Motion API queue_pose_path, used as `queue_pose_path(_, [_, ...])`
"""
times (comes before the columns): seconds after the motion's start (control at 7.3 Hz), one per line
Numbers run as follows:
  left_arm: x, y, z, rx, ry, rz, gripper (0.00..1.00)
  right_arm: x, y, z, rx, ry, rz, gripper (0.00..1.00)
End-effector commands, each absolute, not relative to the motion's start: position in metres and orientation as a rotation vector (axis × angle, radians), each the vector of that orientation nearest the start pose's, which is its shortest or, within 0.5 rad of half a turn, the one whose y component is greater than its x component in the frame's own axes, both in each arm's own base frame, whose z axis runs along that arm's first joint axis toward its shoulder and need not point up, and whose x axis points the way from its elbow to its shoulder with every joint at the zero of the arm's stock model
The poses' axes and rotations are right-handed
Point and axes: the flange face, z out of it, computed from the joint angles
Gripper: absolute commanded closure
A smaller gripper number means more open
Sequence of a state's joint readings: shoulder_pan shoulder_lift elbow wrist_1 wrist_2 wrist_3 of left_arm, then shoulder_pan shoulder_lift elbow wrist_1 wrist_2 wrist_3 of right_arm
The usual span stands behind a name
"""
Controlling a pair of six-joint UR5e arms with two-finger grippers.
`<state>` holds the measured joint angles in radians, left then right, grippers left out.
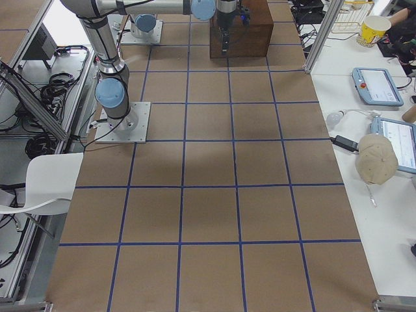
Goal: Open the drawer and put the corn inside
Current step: 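Lower the left gripper beside the white drawer handle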
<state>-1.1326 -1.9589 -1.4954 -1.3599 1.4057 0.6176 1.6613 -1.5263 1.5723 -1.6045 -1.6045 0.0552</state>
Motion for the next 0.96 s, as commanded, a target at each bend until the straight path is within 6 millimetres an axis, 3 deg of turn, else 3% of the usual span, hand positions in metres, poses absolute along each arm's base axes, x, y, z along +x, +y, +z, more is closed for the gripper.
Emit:
queue_pose_path(0.0, [0.128, -0.629, 0.319, 0.176, 3.353, 0.032, 0.02, 0.175, -0.495, 0.468, -0.056, 3.176, 0.016, 0.0])
queue_pose_path(0.27, [0.126, -0.627, 0.318, 0.016, 3.355, 0.059, 0.02, 0.175, -0.495, 0.468, -0.056, 3.176, 0.016, 0.0])
queue_pose_path(0.55, [0.112, -0.617, 0.31, -0.011, 3.368, 0.105, 0.02, 0.175, -0.495, 0.468, -0.056, 3.176, 0.016, 0.0])
queue_pose_path(0.82, [0.113, -0.611, 0.301, 0.003, 3.409, 0.096, 0.02, 0.175, -0.495, 0.468, -0.056, 3.176, 0.016, 0.0])
